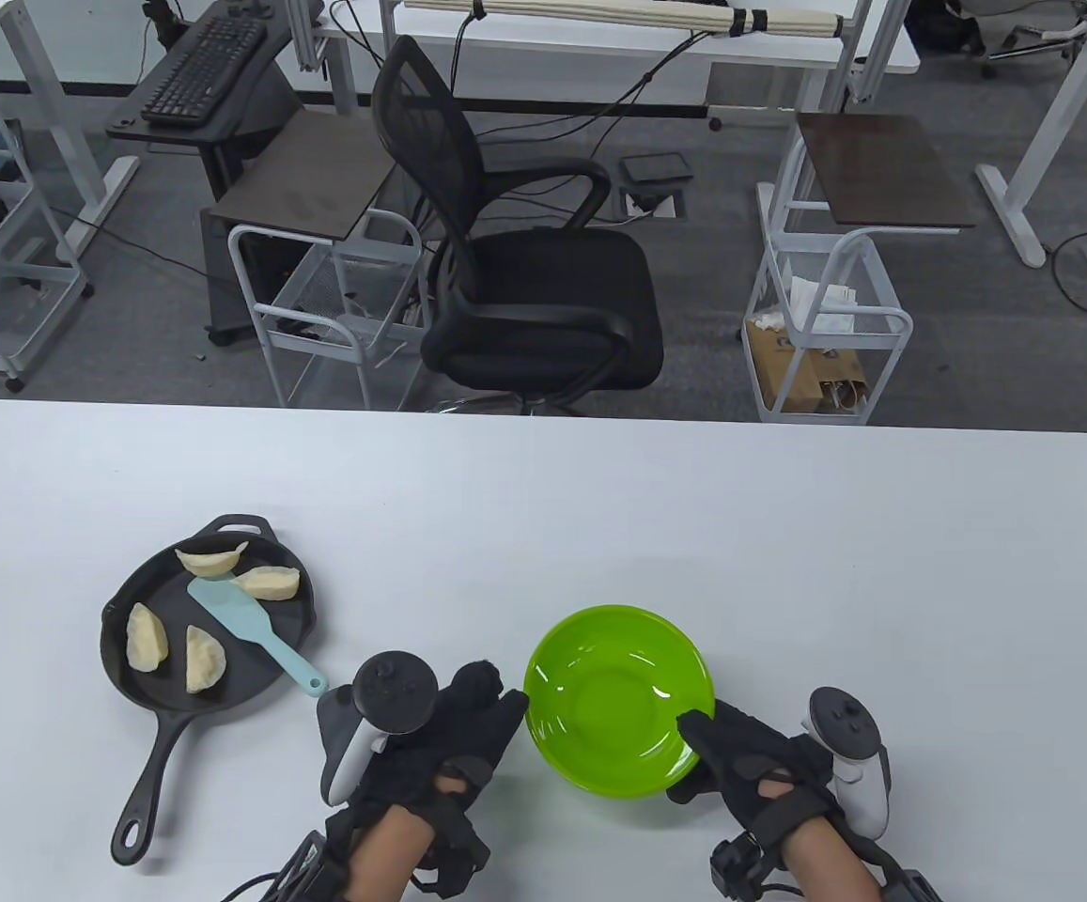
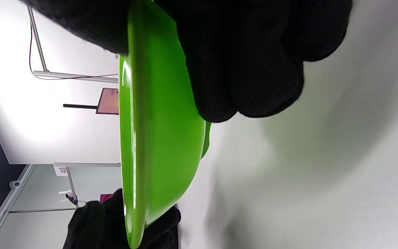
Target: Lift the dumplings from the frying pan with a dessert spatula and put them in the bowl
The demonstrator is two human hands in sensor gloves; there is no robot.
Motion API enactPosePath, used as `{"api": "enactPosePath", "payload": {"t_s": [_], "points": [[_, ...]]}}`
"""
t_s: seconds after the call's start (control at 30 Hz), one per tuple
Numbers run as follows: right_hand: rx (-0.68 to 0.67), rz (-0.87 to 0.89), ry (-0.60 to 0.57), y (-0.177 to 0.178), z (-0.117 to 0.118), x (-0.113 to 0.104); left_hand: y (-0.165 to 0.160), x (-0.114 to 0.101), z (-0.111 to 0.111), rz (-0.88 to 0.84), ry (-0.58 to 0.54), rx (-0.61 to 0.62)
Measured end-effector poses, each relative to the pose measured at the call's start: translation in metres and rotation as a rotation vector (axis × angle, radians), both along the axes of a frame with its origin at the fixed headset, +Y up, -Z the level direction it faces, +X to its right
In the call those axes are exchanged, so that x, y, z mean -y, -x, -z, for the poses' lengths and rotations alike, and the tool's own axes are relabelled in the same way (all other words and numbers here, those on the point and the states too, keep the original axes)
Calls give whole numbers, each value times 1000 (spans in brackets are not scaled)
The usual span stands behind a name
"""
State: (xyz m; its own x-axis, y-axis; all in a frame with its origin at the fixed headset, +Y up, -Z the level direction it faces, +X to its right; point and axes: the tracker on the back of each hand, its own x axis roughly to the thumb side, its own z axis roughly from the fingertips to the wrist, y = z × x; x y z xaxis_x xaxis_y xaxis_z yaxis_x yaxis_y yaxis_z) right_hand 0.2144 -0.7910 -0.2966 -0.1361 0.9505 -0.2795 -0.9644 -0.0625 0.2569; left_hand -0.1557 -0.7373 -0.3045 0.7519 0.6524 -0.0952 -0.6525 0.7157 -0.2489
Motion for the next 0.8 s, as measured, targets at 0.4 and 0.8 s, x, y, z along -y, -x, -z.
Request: {"api": "enactPosePath", "payload": {"t_s": [0.4, 0.8], "points": [[126, 20, 8, -17, 4, 5, 8, -8, -1, 175, -29, -53], [308, 78, 26, -41, 9, 8, 15, -13, 1, 216, -50, -89]]}}
